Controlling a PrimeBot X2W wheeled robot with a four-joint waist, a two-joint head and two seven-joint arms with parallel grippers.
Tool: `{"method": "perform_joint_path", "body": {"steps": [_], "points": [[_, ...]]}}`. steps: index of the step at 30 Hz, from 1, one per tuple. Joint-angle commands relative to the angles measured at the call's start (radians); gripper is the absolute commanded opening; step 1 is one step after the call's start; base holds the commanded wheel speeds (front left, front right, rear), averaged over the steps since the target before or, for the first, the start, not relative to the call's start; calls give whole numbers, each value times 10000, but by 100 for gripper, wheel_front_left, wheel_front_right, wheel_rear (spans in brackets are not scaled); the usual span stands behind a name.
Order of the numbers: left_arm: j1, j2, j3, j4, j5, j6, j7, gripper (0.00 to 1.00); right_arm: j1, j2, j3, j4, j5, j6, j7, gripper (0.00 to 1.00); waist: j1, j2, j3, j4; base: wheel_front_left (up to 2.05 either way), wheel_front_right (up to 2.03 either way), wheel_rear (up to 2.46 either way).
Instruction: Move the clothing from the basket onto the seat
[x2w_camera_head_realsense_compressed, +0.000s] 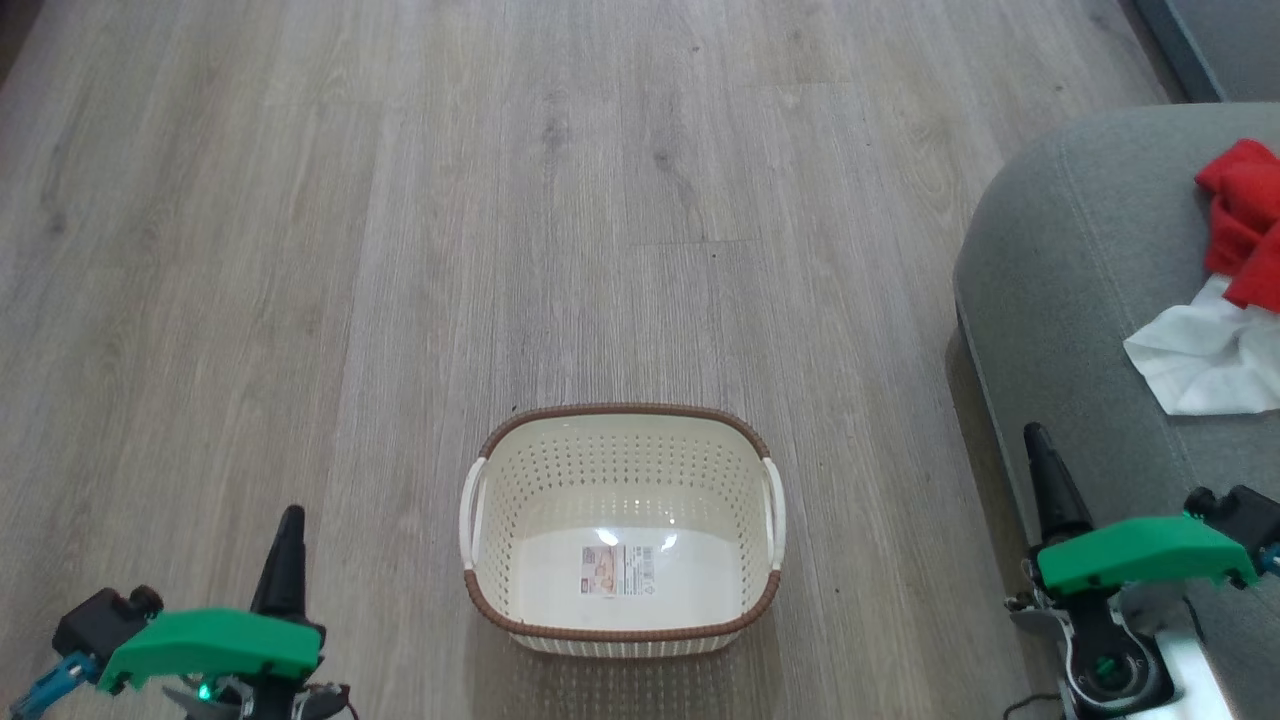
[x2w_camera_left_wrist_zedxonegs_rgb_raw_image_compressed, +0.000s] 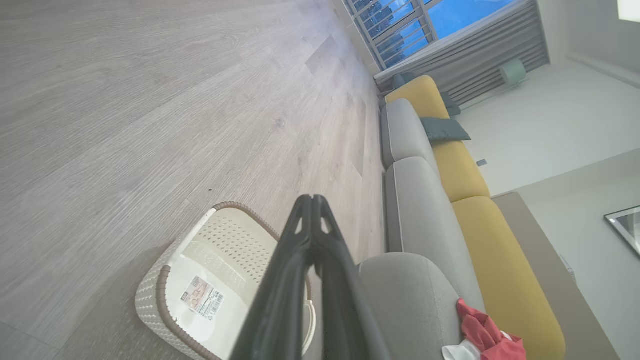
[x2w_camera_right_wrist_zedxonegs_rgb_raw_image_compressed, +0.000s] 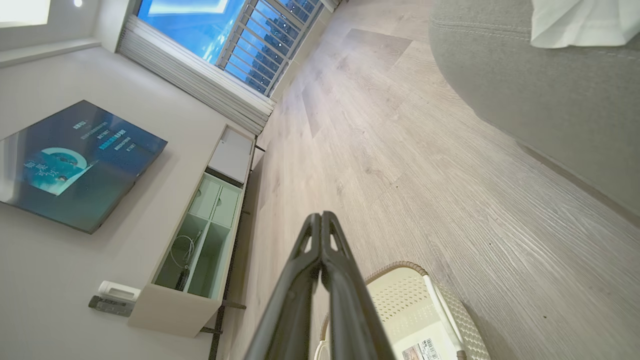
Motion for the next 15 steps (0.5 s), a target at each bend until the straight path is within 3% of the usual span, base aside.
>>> {"method": "perform_joint_path", "body": {"steps": [1, 15], "points": [[-609, 119, 172, -382, -326, -30, 81, 0, -195, -1, 53, -431, 331, 0, 119, 0, 0, 0, -1, 1, 0, 0, 0], [-678, 133, 162, -498, -1808, -51, 454, 0, -134, 48, -131, -651, 1776, -1, 500, 0, 0, 0, -7, 10, 0, 0, 0]]}}
